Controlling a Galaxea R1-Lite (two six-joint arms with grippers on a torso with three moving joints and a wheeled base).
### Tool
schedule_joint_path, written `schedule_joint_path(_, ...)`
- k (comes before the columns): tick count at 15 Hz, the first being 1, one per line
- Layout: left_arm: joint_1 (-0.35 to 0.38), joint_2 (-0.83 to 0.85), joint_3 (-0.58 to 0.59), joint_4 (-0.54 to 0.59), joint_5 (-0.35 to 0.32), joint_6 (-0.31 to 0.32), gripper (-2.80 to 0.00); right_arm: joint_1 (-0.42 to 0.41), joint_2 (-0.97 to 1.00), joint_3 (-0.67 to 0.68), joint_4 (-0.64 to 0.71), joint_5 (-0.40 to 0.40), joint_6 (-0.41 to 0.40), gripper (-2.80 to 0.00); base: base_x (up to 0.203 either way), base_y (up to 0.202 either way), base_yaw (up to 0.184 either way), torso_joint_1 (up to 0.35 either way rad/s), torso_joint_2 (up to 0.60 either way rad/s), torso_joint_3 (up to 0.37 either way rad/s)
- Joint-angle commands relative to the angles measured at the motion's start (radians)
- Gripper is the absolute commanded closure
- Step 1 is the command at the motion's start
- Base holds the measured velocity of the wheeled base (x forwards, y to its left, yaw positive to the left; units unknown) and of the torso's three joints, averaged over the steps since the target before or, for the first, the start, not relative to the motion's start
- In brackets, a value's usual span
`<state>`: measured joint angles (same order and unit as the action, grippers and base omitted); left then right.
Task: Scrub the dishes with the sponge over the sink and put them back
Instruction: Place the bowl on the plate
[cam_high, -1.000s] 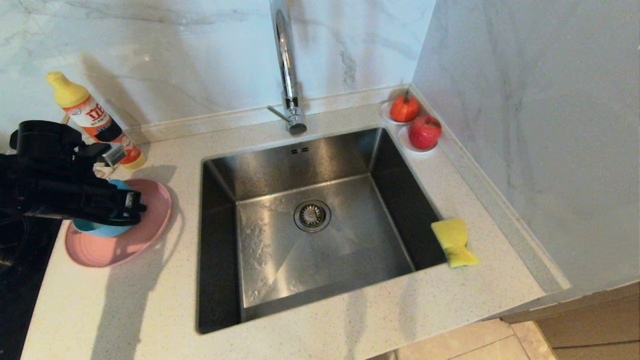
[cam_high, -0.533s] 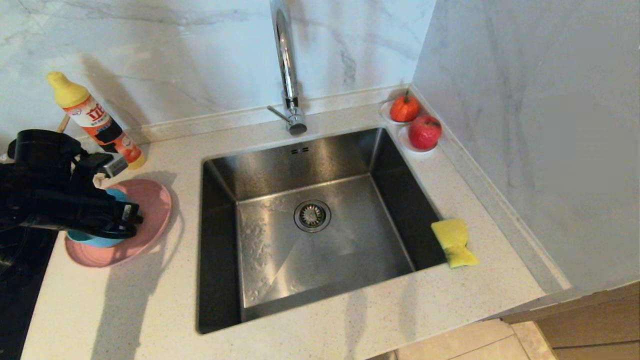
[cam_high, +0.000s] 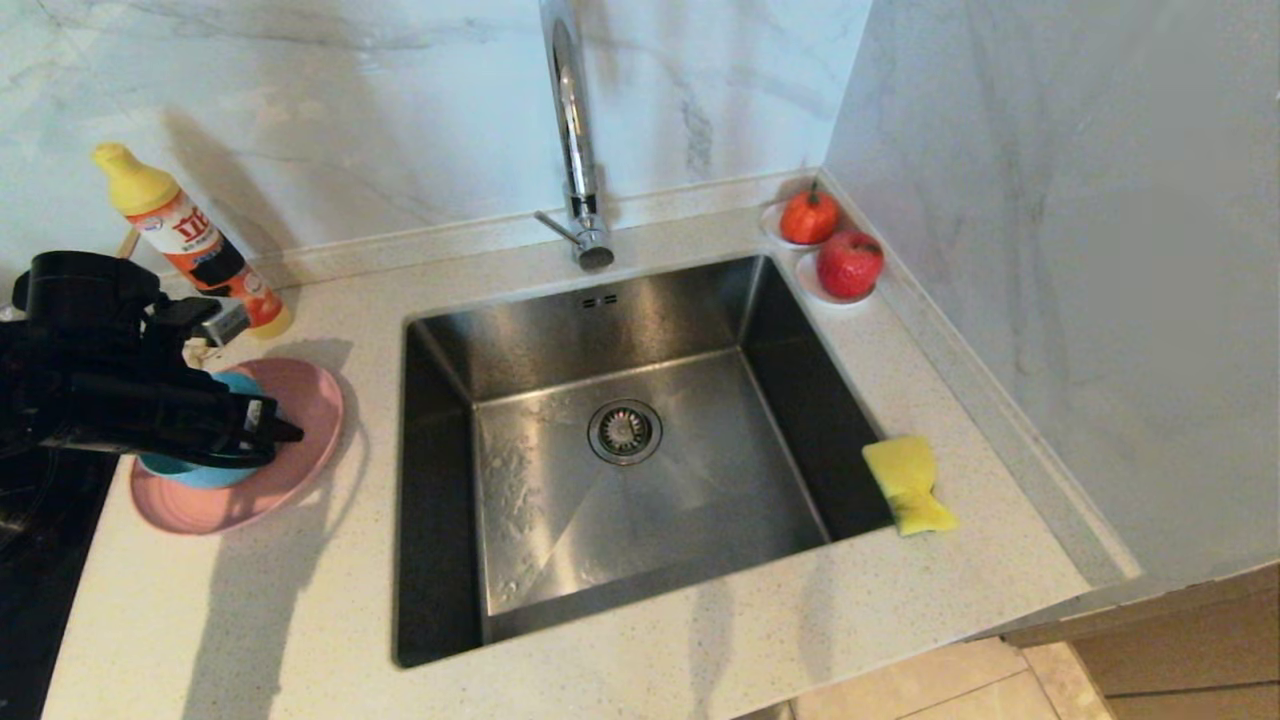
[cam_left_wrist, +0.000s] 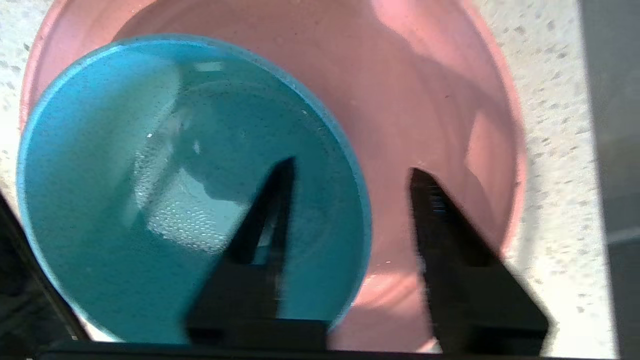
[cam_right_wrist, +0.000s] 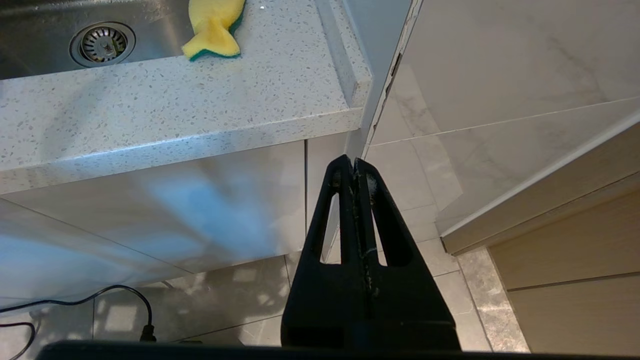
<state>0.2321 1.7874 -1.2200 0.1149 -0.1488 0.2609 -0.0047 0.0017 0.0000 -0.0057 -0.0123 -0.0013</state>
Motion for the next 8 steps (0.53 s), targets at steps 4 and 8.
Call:
schedule_joint_path(4,-0.002,-0.067,-0.051,0.001,-0.008,-0.103,-2.8,0.0,0.0,0.0,0.0,0.0,0.0,0.0,0.0,0.0,0.0,0.0,0.0,0.0)
schedule_joint_path(8,0.001,-0.184,-0.134,0.0,-0.04,-0.223,-2.8,0.0,0.001,0.0,0.0,0.0,0.0,0.0,0.0,0.0,0.0,0.0,0.0,0.0)
